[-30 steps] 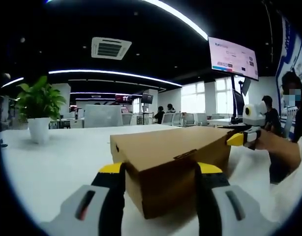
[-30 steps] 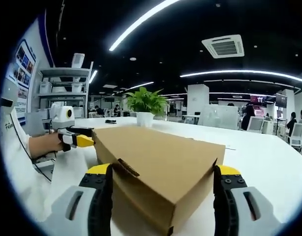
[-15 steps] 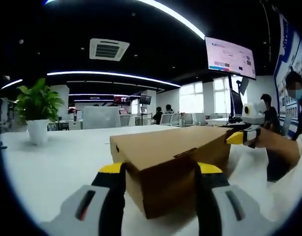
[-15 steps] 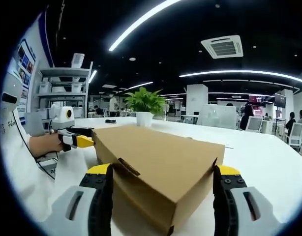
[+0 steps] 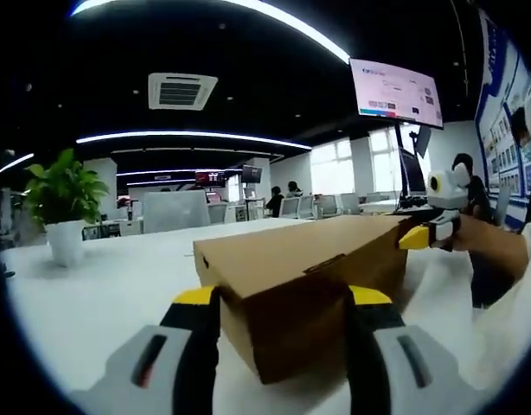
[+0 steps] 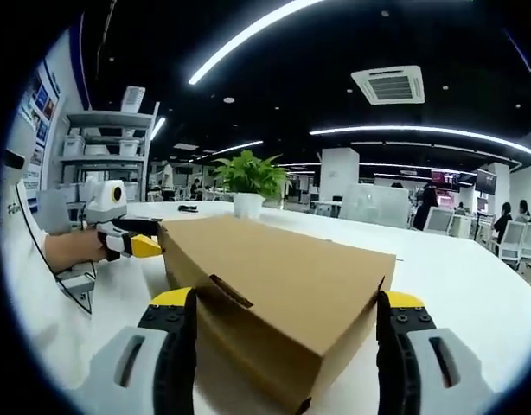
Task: Operate the shoe box by opening the lid, removing the specified soft item, and placing it in the target area until the item is outside and the box remains undamaged.
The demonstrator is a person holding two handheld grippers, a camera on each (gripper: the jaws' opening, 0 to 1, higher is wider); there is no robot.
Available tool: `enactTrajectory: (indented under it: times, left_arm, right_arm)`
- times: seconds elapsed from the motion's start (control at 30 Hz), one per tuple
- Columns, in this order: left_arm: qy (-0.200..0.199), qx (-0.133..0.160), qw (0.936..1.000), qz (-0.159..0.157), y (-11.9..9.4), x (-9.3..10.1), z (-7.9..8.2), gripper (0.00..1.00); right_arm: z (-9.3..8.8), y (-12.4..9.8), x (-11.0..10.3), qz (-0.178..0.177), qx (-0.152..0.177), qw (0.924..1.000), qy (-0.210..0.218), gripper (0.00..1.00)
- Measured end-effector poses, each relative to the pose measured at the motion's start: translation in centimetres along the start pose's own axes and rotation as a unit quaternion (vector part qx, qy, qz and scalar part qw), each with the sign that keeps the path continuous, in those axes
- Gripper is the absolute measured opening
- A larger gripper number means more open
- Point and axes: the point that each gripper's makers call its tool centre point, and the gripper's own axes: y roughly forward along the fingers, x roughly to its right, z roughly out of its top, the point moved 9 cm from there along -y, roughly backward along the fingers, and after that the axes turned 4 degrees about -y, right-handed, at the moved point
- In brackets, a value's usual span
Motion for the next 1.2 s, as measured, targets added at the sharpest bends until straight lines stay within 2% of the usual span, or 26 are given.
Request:
enactTrajectory:
  times: [0.23, 0.33, 0.47, 0.5, 0.53, 0.6, 0.67, 0.73, 0.77, 0.83, 0.93, 1.03, 1.1, 1.2]
  left_arm:
    - [-0.001, 0.001, 1.0, 0.006, -0.1, 0.1, -0.2, 0.58]
    - [0.004, 0.01, 0.9999, 0.009, -0.2, 0.1, -0.5, 0.59]
    - [-0.009, 0.007, 0.9999, 0.006, -0.2, -0.2, -0.2, 0.58]
    - [0.019, -0.006, 0.9998, 0.003, -0.3, -0.4, -0.1, 0.58]
    - [0.071, 0.013, 0.9974, 0.004, -0.5, -0.3, 0.5, 0.57]
    - [0.121, 0.024, 0.9923, 0.01, -0.8, 0.0, 1.0, 0.55]
    - [0.127, 0.015, 0.9918, -0.005, -1.0, 0.2, 1.3, 0.57]
    - [0.12, -0.007, 0.9916, -0.048, -1.2, 0.7, 1.6, 0.62]
    - [0.12, -0.023, 0.9913, -0.048, -1.5, 0.7, 1.7, 0.66]
    - [0.13, -0.002, 0.9907, -0.039, -2.0, 0.5, 2.1, 0.69]
    - [0.137, 0.011, 0.9894, -0.046, -2.5, 0.3, 2.7, 0.62]
    - [0.154, 0.007, 0.9869, -0.05, -2.6, 0.4, 3.2, 0.62]
    - [0.188, -0.007, 0.9803, -0.06, -2.7, 0.6, 3.4, 0.65]
    - [0.191, -0.005, 0.9803, -0.051, -2.7, 0.7, 3.6, 0.68]
  right_arm:
    - [-0.3, -0.1, 0.3, 0.004, 0.014, 0.9999, 0.001, 0.87]
    - [-0.3, -0.1, 0.3, 0.007, 0.014, 0.9999, -0.002, 0.87]
    - [-0.2, 0.0, 0.6, 0.011, 0.01, 0.9999, 0.0, 0.88]
    - [-0.2, -0.1, 0.7, 0.015, 0.001, 0.9998, -0.011, 0.88]
    - [-0.2, -0.3, 0.9, 0.02, -0.012, 0.9994, -0.025, 0.87]
    - [1.0, -0.6, 0.8, 0.015, 0.04, 0.9984, -0.037, 0.87]
    - [2.0, -1.5, 0.9, 0.008, 0.054, 0.9971, -0.053, 0.87]
    - [2.5, -2.0, 0.5, 0.029, 0.056, 0.9962, -0.061, 0.87]
    - [2.7, -2.2, 0.3, 0.033, 0.056, 0.9954, -0.071, 0.86]
    - [2.7, -2.4, 0.1, 0.038, 0.047, 0.9932, -0.1, 0.86]
    - [2.8, -2.7, -0.2, 0.04, 0.037, 0.9868, -0.153, 0.82]
    - [3.2, -2.8, -0.6, 0.059, 0.047, 0.9845, -0.159, 0.79]
    - [3.8, -2.9, -0.6, 0.059, 0.057, 0.982, -0.17, 0.74]
    - [4.3, -3.1, -0.8, 0.065, 0.051, 0.9788, -0.187, 0.7]
